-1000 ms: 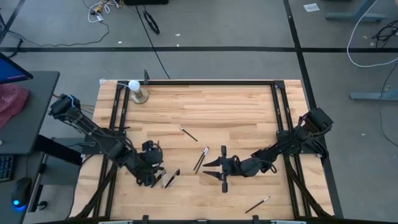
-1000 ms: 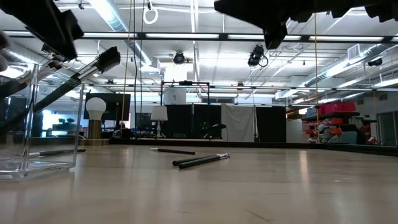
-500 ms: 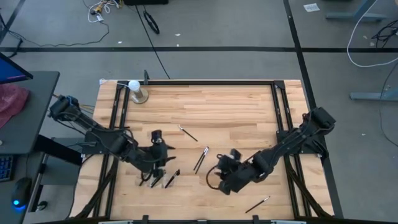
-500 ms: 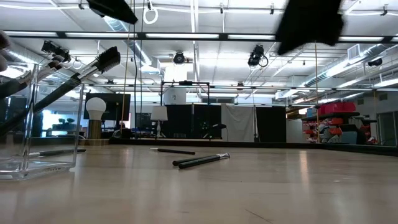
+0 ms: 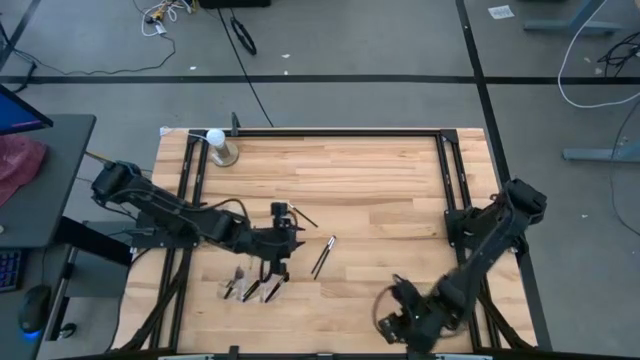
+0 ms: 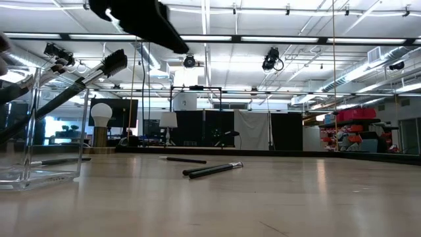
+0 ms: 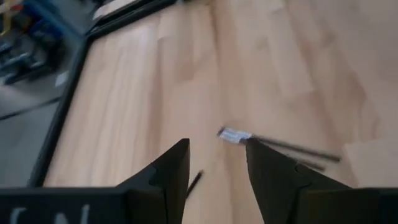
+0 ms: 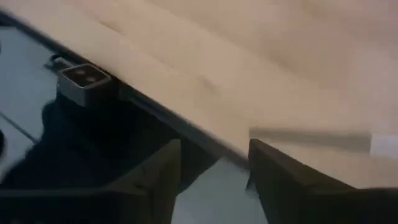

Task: Put items in baskets/containers
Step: Put the black eyeshadow brush into the transparent organizer

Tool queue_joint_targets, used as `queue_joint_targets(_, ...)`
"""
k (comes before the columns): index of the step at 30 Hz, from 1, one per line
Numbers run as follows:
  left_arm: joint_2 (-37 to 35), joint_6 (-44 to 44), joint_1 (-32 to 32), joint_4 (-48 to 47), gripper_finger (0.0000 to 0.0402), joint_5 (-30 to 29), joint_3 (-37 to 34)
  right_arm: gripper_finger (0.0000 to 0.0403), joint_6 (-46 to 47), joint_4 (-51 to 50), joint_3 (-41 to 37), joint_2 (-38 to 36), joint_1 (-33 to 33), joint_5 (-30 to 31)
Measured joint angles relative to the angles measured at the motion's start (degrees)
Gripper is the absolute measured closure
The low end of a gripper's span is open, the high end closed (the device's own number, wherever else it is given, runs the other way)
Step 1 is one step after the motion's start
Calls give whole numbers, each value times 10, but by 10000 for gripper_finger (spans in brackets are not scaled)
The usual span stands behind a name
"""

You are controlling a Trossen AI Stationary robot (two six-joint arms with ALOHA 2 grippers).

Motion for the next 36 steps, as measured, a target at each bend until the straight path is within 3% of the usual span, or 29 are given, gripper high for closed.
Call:
queue_joint_targets(3, 14, 26, 21, 37, 241, 62, 0, 192, 126, 2, -9, 13, 33, -8)
queue_joint_targets(7, 31, 27, 46, 48, 241, 112, 0, 199, 133, 38, -10, 39, 36, -23)
queue_joint_targets(10, 46, 24, 57, 46, 241, 119, 0, 218, 131, 39, -10, 63, 20, -49)
queue_joint_targets(14, 67, 24, 62, 41, 241, 121, 0, 246, 145, 19, -10, 75, 23, -159)
queue_joint_targets(19, 85, 22, 61, 43, 241, 125, 0, 262, 151, -9, -10, 75, 37, -170)
queue_joint_targets(27, 100, -8, 60, 42, 241, 125, 0, 215, 150, -80, -12, 79, 49, -176)
queue_joint_targets(36, 100, -16, 57, 45, 241, 125, 0, 184, 151, 86, -133, 79, 58, -176)
